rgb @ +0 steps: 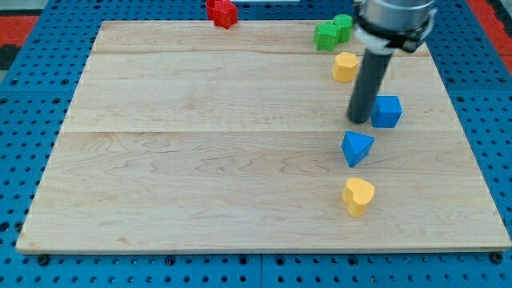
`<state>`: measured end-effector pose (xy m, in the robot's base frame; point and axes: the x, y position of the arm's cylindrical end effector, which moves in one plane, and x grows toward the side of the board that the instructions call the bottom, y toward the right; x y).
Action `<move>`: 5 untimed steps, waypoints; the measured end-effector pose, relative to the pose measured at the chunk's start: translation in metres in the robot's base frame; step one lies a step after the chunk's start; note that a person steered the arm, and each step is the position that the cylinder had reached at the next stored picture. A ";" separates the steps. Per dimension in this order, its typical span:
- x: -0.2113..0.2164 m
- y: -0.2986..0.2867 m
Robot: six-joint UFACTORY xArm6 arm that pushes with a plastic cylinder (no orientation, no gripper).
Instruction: Push the blue triangle into the blue cube
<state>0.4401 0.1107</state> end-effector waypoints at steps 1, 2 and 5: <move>0.048 -0.057; 0.079 -0.030; 0.056 0.040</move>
<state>0.4958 0.1504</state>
